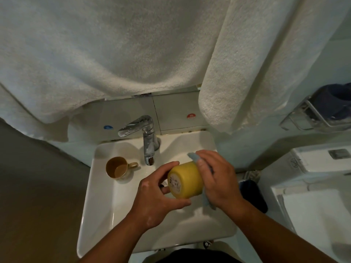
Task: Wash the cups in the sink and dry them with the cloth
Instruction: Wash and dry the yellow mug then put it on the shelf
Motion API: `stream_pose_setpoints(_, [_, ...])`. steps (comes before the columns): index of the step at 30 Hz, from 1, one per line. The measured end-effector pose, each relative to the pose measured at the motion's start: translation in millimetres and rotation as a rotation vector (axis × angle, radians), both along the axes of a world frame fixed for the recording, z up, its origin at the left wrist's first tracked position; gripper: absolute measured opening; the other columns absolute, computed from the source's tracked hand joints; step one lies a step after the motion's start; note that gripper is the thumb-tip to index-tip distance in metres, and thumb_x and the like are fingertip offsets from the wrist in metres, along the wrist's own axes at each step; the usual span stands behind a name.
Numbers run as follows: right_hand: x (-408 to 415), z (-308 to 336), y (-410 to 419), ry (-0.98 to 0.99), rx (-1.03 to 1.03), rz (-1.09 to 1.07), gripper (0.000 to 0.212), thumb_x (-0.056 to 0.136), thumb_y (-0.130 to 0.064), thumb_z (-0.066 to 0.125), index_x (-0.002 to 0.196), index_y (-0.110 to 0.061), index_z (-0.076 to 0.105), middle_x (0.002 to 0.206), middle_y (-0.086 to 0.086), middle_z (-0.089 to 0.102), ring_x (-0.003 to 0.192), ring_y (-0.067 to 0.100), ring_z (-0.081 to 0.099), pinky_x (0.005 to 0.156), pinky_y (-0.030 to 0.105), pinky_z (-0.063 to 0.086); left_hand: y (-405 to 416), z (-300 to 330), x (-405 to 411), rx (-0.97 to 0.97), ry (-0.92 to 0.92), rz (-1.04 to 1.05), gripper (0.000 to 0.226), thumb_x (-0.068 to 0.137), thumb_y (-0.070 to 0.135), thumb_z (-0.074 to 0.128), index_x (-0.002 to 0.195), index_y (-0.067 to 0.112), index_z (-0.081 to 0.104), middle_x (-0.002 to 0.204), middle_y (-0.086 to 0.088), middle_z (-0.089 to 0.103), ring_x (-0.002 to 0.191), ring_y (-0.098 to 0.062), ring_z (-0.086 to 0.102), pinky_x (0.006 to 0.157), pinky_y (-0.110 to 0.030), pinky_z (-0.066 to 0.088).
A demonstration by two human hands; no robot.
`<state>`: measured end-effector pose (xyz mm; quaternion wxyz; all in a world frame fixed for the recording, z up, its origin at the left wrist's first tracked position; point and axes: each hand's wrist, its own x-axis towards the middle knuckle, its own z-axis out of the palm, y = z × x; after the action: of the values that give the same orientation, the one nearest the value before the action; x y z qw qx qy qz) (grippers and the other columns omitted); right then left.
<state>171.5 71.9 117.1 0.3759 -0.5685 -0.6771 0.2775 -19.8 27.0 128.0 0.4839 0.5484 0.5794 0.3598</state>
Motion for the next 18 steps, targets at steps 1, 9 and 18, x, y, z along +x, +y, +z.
stream_pose_setpoints(1, [1,0,2,0.081,-0.024,-0.073,0.038,0.1,-0.048,0.045,0.118,-0.026,0.07,0.114,-0.013,0.068,0.105,0.002,0.061,0.09,0.026,0.052,1,1,0,0.007,0.008,-0.018,0.094,0.054,0.019,0.1,0.134,0.044,0.056,0.127,0.024,0.058,0.12,-0.001,0.057,0.085,-0.023,0.058])
stream_pose_setpoints(9, [1,-6,-2,0.078,0.08,-0.175,0.03,0.099,-0.036,0.053,0.116,-0.018,0.071,0.114,-0.008,0.068,0.105,-0.002,0.06,0.09,0.01,0.046,4,4,8,-0.118,-0.073,-0.026,0.112,0.052,0.03,0.1,0.145,0.051,0.041,0.135,0.02,0.05,0.101,-0.01,0.07,0.077,-0.029,0.061])
stream_pose_setpoints(18, [-20,7,-14,-0.244,0.32,0.329,0.032,0.101,-0.028,0.048,0.123,-0.018,0.069,0.124,-0.003,0.067,0.117,0.01,0.059,0.116,0.039,0.035,5,-1,12,-0.033,0.012,0.087,0.071,0.059,0.021,0.098,0.12,0.032,0.063,0.107,0.011,0.073,0.096,-0.009,0.071,0.077,-0.023,0.058])
